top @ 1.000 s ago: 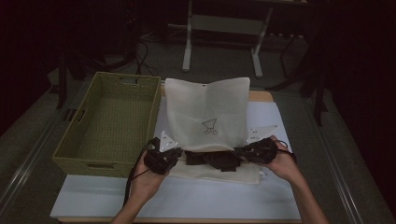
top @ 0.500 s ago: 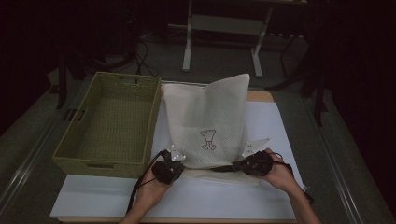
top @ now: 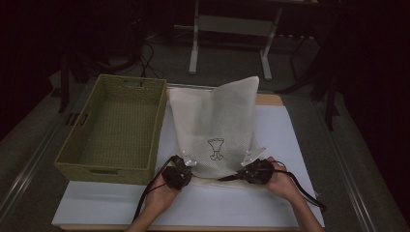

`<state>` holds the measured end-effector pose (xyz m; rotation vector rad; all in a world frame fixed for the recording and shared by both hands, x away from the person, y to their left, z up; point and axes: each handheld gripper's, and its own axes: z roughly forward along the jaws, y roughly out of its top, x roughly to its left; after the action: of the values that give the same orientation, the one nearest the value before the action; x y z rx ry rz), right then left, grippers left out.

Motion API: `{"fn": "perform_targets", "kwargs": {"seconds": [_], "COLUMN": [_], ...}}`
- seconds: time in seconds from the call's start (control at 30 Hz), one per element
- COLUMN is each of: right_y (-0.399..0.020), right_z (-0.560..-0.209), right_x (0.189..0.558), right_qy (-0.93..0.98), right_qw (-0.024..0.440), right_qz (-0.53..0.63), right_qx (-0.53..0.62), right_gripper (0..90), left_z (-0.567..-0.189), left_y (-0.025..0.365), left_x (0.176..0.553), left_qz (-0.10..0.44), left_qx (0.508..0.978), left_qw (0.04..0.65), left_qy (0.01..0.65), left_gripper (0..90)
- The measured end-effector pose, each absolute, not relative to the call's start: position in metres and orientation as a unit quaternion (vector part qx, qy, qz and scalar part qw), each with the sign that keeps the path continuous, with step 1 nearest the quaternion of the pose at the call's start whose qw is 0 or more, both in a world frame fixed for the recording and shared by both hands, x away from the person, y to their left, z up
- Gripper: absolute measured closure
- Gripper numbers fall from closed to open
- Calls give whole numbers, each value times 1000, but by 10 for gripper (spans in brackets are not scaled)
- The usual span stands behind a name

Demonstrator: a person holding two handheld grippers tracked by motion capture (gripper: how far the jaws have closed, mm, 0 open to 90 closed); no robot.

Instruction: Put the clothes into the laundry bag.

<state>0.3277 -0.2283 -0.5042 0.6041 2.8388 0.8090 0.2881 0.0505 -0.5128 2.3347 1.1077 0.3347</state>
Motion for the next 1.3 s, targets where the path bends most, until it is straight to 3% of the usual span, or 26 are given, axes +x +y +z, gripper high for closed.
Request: {"fn": "perform_targets", "kwargs": {"seconds": [1.3], "right_y": [-207], "right_z": [-505], "right_x": [392], "right_qy": [911], "right_qw": [184], "right_qz": [235], "right_qx": [286], "right_gripper": [880], "left_z": [-509], "left_y": [27], "left_x": [373], "left_qz": [197], "left_qx": [810], "left_qw": [242], "left_qy": [497], "left_gripper": [882]}}
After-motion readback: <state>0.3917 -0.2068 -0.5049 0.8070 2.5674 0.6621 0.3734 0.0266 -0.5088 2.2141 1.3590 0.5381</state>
